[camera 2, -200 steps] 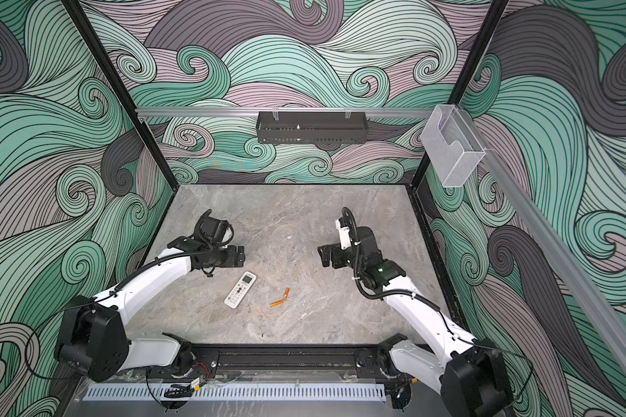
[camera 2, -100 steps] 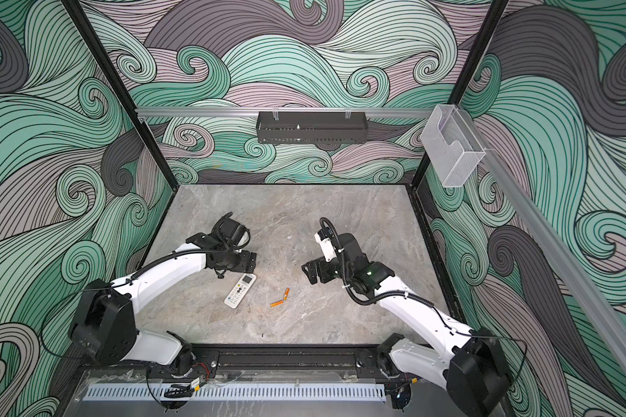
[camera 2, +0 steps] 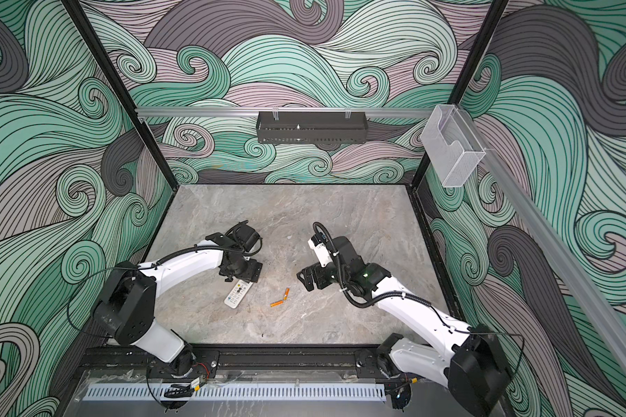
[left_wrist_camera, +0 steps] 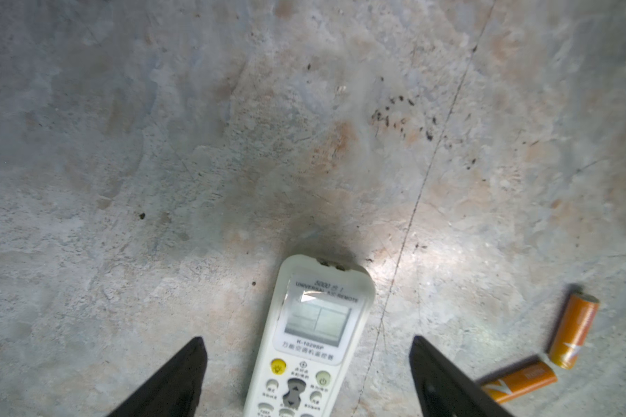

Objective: Load the batteries into the remote control
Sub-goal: 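Move the left gripper over the white remote while the right gripper advances toward the batteries, then close the left gripper on the white remote's end and lift it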

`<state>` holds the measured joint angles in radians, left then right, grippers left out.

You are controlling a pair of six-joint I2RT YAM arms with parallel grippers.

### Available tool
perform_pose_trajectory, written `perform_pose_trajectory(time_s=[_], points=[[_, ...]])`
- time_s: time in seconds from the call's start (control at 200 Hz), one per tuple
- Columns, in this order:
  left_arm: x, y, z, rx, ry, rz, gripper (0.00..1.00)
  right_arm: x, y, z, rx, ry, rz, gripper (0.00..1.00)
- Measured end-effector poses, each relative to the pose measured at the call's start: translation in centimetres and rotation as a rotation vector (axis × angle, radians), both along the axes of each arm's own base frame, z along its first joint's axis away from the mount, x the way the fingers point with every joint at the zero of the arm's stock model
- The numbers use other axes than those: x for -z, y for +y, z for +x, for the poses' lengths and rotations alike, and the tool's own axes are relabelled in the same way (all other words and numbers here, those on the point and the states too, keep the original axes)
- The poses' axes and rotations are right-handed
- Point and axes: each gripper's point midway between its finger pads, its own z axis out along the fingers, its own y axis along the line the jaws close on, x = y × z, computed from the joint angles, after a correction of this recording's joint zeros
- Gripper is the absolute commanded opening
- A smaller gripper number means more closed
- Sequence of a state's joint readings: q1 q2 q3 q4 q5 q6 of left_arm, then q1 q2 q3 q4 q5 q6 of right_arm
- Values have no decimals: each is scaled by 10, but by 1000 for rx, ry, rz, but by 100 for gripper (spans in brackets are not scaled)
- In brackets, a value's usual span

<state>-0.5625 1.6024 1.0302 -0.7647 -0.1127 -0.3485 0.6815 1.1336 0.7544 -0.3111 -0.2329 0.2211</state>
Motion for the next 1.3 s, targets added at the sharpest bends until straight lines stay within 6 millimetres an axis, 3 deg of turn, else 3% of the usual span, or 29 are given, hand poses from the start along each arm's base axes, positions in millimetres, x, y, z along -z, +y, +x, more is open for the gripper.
perform_pose_trajectory(time_s=[0.55, 0.891, 1.301], points=[[21, 3, -5, 7, 44, 45, 83, 12, 3, 0, -2, 38, -6, 99], [38, 2, -8, 14, 74, 65, 71, 13, 5, -2, -5, 55, 4, 100], [39, 1, -6, 14, 68, 62, 55, 17, 4, -4, -2, 64, -1, 99]])
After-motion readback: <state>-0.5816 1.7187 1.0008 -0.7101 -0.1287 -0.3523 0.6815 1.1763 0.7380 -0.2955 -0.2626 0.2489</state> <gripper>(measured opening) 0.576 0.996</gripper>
